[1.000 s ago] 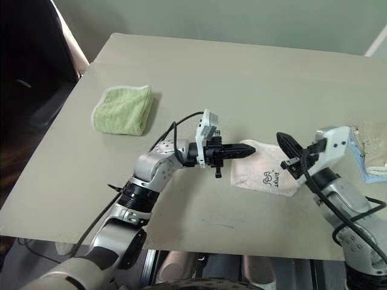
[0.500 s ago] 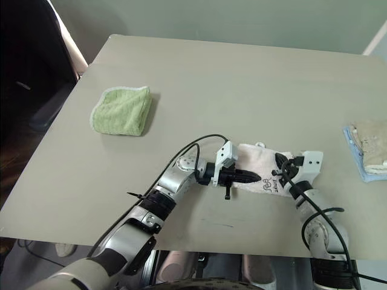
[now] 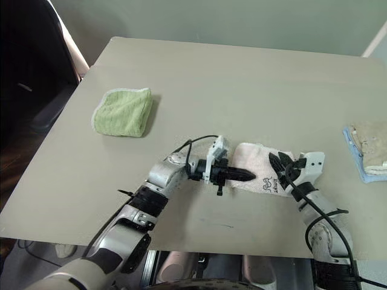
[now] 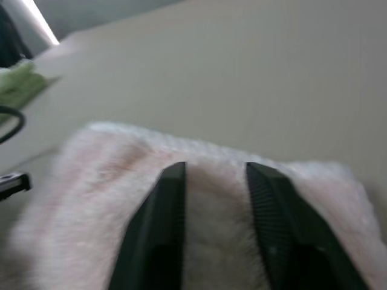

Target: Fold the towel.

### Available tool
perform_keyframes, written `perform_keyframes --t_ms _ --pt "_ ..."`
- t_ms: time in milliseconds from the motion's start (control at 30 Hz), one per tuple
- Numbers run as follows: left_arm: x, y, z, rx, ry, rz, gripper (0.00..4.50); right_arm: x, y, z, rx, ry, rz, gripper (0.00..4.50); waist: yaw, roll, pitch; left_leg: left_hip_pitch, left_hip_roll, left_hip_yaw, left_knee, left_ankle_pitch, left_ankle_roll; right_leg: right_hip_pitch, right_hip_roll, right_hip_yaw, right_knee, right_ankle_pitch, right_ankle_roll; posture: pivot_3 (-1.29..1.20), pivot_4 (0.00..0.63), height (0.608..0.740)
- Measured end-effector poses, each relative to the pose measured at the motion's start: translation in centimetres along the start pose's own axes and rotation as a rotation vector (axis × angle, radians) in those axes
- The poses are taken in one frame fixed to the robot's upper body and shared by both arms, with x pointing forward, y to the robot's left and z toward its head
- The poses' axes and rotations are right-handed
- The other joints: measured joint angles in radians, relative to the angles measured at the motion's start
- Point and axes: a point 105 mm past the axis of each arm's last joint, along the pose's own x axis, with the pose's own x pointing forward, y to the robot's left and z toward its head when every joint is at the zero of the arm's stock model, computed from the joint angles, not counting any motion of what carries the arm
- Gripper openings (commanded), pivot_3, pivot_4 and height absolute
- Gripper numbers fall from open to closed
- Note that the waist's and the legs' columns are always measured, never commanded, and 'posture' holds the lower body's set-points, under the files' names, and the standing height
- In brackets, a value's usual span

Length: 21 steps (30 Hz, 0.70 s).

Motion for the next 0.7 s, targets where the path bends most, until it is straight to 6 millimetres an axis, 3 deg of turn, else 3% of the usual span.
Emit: perform_keyframes --t_ms 167,267,367,500,700 --pt "-1.9 -1.1 4.4 -0.036 -0.099 0.012 2.35 -0.8 1.4 3.4 -0.061 -0.047 0.087 4.36 0.000 0.000 0.000 0.000 0.000 0.001 0.000 0.004 0.002 0.000 0.000 0.000 -0.001 -0.001 0.001 0.00 0.150 0.728" --pt "-3.6 -0.8 6.3 -0.108 -0.146 0.079 3.46 -1.1 2.2 4.4 -0.086 -0.044 0.128 4.50 -0.001 0.000 0.000 0.000 0.001 0.002 -0.001 0.005 0.002 0.000 0.000 0.000 -0.002 -0.001 0.001 0.00 0.150 0.728" --pt "-5.4 0.0 6.4 -0.203 -0.150 0.170 4.49 -1.3 2.7 4.9 -0.085 -0.044 0.148 4.50 -0.001 0.000 0.000 0.001 0.001 0.002 -0.001 0.007 0.006 0.000 0.000 0.000 -0.002 -0.005 0.006 0.00 0.150 0.728" --pt "-8.0 1.0 5.1 -0.378 -0.139 0.280 4.49 -1.6 2.9 5.2 -0.080 -0.026 0.166 4.50 -0.001 0.000 0.001 0.000 0.000 0.002 -0.001 0.007 0.006 0.000 0.000 0.001 -0.002 -0.005 0.007 0.00 0.150 0.728" --pt "-8.9 1.5 2.6 -0.674 -0.108 0.372 4.49 -2.5 4.0 4.7 -0.083 0.037 0.229 4.50 0.004 0.000 0.001 0.000 0.000 0.002 -0.001 0.007 0.006 0.001 0.000 0.001 -0.003 -0.002 0.000 0.00 0.150 0.728"
